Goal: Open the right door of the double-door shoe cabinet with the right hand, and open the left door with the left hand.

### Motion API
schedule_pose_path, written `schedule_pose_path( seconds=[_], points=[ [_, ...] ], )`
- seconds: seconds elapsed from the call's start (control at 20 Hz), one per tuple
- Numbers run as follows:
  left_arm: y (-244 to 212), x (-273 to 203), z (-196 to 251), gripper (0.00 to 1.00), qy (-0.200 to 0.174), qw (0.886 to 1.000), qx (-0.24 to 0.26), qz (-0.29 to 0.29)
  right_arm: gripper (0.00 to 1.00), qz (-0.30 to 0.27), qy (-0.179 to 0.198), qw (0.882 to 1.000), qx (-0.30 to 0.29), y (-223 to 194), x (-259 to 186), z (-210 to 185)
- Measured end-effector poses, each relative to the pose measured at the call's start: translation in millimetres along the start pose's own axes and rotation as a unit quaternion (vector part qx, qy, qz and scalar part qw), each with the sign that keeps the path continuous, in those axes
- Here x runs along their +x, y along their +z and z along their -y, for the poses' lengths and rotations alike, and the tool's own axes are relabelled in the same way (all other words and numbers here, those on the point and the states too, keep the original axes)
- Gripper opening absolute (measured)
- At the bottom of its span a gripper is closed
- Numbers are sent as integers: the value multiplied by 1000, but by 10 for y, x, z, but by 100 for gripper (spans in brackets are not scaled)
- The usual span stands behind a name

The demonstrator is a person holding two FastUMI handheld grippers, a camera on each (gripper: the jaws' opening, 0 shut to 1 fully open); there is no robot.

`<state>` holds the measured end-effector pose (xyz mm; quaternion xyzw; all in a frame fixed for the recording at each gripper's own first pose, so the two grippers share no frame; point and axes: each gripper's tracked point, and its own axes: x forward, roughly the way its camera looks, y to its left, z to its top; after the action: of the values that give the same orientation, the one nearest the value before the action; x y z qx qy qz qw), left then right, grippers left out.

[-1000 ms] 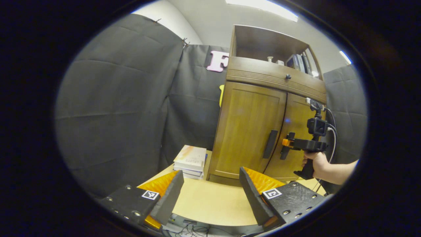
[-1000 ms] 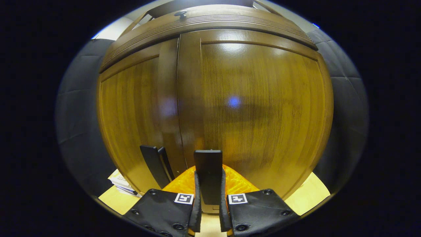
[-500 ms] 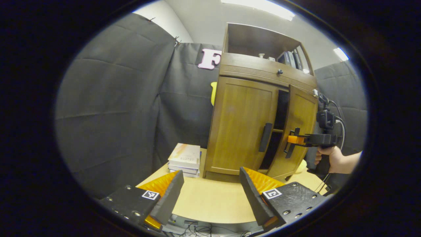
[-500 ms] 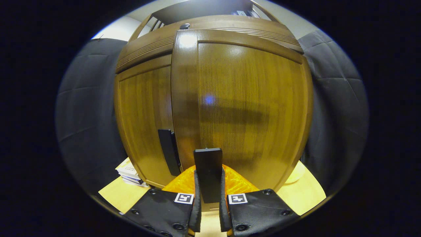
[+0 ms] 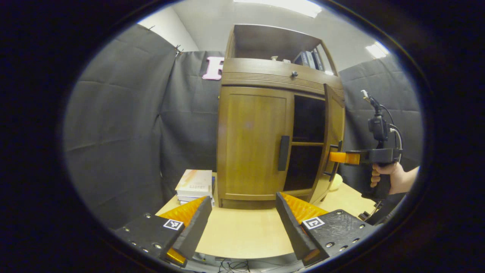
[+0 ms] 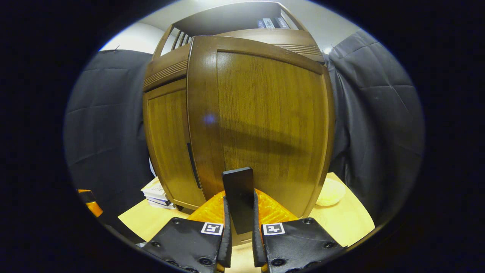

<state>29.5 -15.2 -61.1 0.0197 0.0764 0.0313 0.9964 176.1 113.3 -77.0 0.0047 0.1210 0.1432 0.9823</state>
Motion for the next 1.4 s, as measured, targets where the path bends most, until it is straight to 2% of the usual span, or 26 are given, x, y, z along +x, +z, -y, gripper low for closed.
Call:
schedule_pose_path(
  seconds=[0.2,0.4,0.6,0.8,1.0,1.4],
  points=[
    [168,-23,420,97,7,1000,4,1,24,-5,34,999,-2,34,-51,-29],
    [354,-70,906,99,3,1000,-9,13,23,0,48,999,5,131,-88,-8],
    [464,-205,1137,99,24,999,-16,22,23,-5,66,998,3,122,-169,91],
    [417,-429,1319,98,55,998,-18,21,23,-4,81,997,2,154,-237,167],
    [345,-628,1560,96,72,997,-28,21,24,-9,101,995,10,141,-312,269],
    [181,-826,1921,99,95,994,-46,19,24,5,90,996,-1,182,-394,612]
  ],
)
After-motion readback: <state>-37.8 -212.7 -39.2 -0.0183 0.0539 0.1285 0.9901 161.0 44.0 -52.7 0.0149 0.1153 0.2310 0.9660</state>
